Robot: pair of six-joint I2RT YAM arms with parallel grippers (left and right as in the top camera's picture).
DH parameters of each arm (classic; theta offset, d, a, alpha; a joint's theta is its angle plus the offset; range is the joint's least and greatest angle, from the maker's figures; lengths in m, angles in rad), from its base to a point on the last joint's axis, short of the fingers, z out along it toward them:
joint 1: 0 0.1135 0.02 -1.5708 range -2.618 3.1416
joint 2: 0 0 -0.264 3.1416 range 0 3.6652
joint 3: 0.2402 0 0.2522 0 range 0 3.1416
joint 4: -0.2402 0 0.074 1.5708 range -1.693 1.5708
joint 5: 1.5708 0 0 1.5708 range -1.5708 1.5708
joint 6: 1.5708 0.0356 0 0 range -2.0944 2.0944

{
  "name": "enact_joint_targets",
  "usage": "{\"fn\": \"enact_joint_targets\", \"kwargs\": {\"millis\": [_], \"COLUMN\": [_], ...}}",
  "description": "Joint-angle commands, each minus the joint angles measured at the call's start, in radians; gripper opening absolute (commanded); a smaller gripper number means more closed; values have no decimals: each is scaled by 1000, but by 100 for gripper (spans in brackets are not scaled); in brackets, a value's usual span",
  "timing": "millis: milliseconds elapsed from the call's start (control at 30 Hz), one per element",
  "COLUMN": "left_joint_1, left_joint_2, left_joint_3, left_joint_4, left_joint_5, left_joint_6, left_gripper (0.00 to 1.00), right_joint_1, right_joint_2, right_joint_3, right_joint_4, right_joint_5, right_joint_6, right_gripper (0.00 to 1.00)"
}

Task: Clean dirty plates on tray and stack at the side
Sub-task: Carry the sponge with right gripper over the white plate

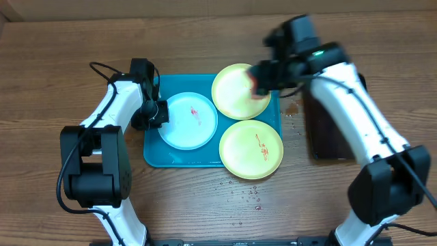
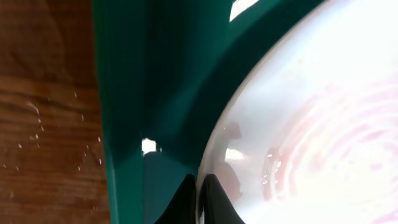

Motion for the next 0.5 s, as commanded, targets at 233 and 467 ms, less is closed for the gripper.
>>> {"fn": "enact_joint_targets", "kwargs": {"millis": [233, 467], "left_joint_1": [31, 31], "left_joint_2": [-31, -31], "left_joint_3": [3, 3], "left_joint_4": [-7, 16], "left_joint_5": [37, 38], "left_joint_6": [20, 20], "left_gripper": [4, 4], "right_joint_1": [201, 265], "right_joint_2": [163, 286], "right_joint_3": [26, 26], "right_joint_4": [130, 185], "right_joint_5": [-23, 23], "right_joint_6": [84, 86], "right_gripper": [4, 4]}}
